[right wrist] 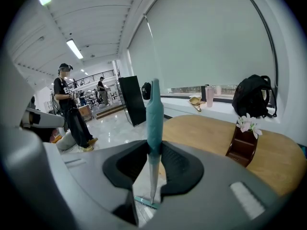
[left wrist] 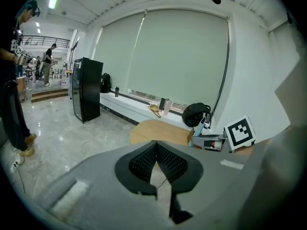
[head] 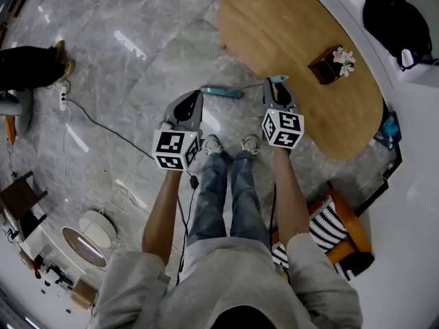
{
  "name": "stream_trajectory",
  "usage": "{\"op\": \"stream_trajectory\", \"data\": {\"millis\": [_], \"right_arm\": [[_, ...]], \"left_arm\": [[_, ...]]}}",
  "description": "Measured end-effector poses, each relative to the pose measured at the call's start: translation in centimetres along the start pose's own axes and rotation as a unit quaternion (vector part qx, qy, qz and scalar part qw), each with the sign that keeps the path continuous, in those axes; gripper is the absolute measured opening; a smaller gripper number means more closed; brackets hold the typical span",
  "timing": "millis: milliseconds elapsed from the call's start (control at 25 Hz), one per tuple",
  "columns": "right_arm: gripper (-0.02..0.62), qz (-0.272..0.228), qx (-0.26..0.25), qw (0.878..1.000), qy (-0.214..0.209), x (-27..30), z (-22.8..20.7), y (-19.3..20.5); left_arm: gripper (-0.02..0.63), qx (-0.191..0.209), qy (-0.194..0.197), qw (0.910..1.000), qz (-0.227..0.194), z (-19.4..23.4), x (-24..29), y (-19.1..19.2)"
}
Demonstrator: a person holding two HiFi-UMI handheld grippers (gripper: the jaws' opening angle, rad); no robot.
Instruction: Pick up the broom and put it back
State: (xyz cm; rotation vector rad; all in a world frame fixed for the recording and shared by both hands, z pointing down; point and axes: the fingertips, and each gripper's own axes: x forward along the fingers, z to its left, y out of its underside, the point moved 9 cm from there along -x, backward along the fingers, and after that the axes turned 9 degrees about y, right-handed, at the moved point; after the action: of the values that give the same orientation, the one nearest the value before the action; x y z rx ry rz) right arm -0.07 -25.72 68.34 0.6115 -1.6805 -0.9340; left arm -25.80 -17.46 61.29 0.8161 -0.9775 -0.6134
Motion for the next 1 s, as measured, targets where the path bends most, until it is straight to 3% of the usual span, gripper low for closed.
{"op": "stream_trajectory", "data": {"millis": [1000], "right_arm": [[0.109, -0.001, -0.042, 0.999, -0.003, 5.9, -5.4, -2.1]], "left_arm": [[0.003, -0.003, -0.003, 1.0, 0.001, -0.9, 3.1, 0.3]]}}
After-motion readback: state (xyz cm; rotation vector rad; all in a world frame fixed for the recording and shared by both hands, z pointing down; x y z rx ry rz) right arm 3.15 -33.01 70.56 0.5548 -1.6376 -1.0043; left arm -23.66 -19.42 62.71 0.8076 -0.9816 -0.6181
